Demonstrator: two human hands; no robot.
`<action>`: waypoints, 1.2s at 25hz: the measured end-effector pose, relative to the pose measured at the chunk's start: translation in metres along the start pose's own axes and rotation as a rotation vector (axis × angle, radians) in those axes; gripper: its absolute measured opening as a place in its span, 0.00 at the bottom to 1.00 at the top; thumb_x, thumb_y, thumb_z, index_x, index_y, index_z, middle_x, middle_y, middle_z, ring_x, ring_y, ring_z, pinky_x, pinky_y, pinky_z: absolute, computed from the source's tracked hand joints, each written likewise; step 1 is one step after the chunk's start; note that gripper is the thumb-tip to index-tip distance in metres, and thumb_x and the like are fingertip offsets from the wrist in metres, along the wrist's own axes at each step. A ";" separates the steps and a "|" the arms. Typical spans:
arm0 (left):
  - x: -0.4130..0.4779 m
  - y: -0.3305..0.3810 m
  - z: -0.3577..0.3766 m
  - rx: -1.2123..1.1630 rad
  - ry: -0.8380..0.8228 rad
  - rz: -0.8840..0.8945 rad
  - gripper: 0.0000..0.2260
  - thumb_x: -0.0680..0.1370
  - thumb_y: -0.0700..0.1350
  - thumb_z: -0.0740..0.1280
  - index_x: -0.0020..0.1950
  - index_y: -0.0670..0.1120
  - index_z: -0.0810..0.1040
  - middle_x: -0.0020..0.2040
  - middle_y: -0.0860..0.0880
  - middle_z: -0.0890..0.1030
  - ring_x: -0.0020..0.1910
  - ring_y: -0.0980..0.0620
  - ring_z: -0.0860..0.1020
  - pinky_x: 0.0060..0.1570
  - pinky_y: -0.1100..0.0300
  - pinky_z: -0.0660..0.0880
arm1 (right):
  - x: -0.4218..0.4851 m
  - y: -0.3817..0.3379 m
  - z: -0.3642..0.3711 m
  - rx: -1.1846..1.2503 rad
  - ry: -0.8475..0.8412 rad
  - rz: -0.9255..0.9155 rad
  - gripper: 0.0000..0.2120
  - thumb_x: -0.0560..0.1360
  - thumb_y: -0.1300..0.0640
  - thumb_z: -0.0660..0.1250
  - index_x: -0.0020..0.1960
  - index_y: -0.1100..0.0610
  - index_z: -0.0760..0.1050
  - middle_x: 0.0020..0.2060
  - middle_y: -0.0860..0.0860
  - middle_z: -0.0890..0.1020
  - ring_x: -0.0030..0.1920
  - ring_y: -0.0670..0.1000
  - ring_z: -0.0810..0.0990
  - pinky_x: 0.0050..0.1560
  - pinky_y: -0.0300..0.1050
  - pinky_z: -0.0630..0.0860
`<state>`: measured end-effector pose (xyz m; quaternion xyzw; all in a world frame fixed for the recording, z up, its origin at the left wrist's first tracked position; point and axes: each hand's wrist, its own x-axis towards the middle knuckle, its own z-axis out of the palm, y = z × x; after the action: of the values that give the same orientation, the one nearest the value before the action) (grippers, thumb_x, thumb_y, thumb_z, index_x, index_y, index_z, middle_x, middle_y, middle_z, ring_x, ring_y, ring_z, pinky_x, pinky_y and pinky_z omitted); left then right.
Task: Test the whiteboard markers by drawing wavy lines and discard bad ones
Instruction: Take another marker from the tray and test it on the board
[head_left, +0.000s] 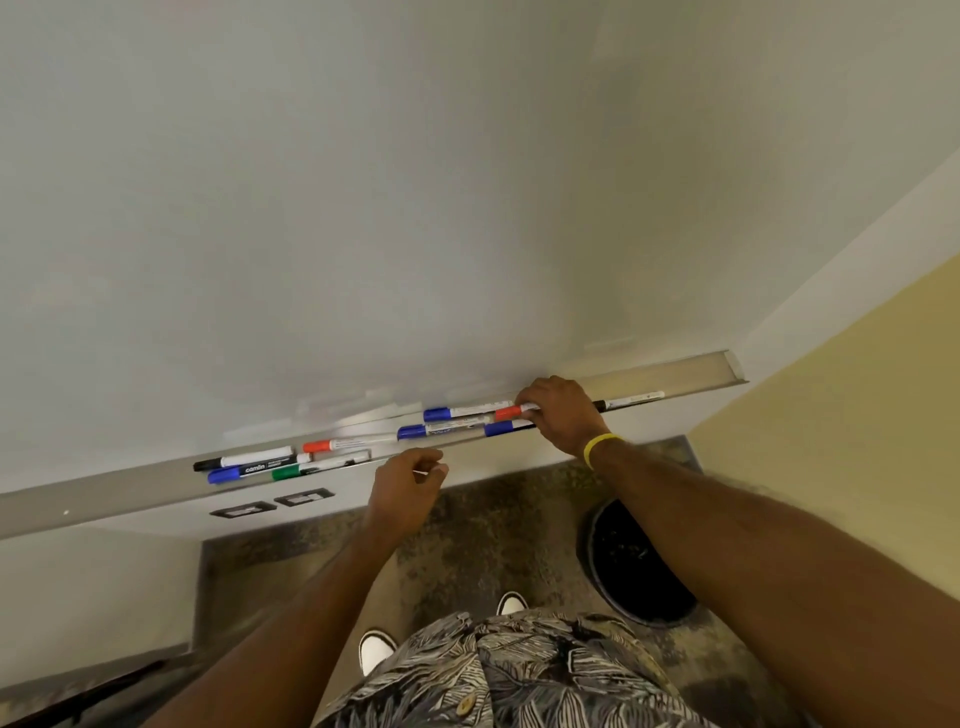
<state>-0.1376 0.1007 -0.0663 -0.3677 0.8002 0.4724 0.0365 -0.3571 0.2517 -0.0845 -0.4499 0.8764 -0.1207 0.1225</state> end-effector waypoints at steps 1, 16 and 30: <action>-0.001 -0.001 0.000 0.021 0.009 0.007 0.13 0.80 0.45 0.66 0.63 0.45 0.77 0.58 0.48 0.81 0.51 0.55 0.78 0.53 0.65 0.72 | 0.002 -0.001 0.003 -0.003 -0.008 -0.007 0.10 0.78 0.54 0.66 0.58 0.53 0.80 0.51 0.53 0.82 0.53 0.55 0.77 0.55 0.50 0.73; 0.011 -0.001 -0.014 0.178 0.099 0.063 0.13 0.80 0.47 0.66 0.64 0.47 0.78 0.56 0.49 0.82 0.50 0.55 0.77 0.51 0.63 0.71 | 0.010 -0.022 0.001 -0.002 0.008 0.042 0.11 0.80 0.51 0.62 0.57 0.54 0.80 0.51 0.52 0.81 0.52 0.53 0.78 0.52 0.47 0.73; -0.014 -0.034 -0.036 0.172 0.136 0.013 0.14 0.80 0.46 0.66 0.65 0.46 0.77 0.58 0.48 0.81 0.49 0.56 0.77 0.50 0.63 0.72 | 0.056 -0.082 -0.002 -0.494 -0.300 -0.106 0.10 0.78 0.58 0.64 0.56 0.58 0.80 0.53 0.56 0.83 0.54 0.58 0.82 0.53 0.49 0.77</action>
<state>-0.0961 0.0708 -0.0661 -0.3893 0.8407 0.3762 0.0107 -0.3271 0.1596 -0.0618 -0.5239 0.8266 0.1582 0.1311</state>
